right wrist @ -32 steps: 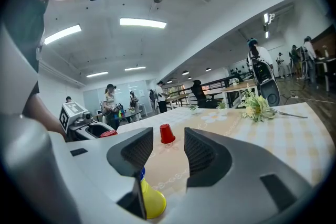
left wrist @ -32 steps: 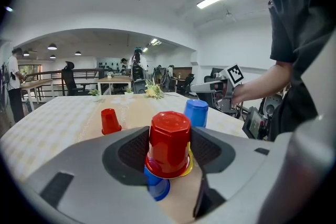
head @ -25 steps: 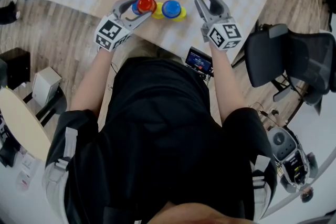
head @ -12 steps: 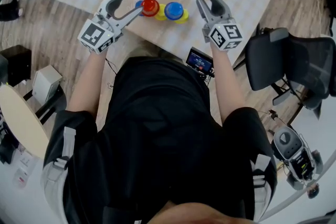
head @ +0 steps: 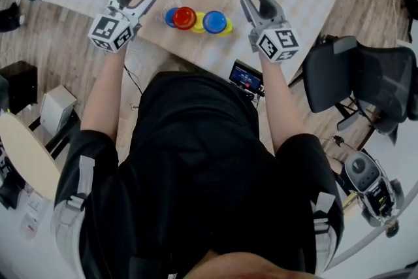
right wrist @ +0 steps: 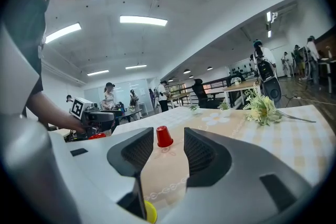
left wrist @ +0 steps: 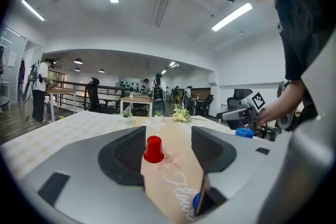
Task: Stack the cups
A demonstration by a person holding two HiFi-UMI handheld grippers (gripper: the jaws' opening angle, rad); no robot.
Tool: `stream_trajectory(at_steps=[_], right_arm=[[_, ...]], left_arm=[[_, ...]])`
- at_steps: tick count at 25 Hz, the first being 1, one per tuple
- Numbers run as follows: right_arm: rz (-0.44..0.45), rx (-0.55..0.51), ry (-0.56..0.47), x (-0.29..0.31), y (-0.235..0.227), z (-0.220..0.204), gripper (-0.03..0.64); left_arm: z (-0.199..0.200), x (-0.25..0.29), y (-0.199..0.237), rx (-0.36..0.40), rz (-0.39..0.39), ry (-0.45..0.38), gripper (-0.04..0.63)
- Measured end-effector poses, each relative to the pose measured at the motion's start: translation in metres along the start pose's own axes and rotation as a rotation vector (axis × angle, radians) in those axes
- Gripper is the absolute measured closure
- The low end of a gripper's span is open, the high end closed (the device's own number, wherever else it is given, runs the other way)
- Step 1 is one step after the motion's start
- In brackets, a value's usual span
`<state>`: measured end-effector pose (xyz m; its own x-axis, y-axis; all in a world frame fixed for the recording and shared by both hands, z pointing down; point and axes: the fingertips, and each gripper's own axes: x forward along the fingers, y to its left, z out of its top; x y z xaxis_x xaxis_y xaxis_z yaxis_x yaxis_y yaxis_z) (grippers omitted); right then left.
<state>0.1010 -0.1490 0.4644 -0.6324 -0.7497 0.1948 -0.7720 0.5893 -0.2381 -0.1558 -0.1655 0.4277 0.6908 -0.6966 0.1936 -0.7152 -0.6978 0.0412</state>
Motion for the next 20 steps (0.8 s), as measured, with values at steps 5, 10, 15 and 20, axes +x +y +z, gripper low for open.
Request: stream_trajectory(at_steps=[5,10,15,20], right_arm=[[-0.033,-0.007,0.023,0.011,-0.013,-0.004,0.423],[-0.063,-0.002,0.039,0.024,-0.022,-0.007,0.426],[-0.083,0.013,0.053,0.039,-0.03,-0.008,0.428],[-0.118,0.039,0.066,0.048,-0.043,-0.013,0.43]], left_arm=[[-0.019,0.032,0.027,0.003,0.012,0.054,0.334],[-0.046,0.071,0.038,-0.001,-0.024,0.125,0.327],[-0.068,0.105,0.05,-0.016,-0.057,0.172,0.32],[-0.084,0.135,0.056,-0.025,-0.099,0.19,0.3]])
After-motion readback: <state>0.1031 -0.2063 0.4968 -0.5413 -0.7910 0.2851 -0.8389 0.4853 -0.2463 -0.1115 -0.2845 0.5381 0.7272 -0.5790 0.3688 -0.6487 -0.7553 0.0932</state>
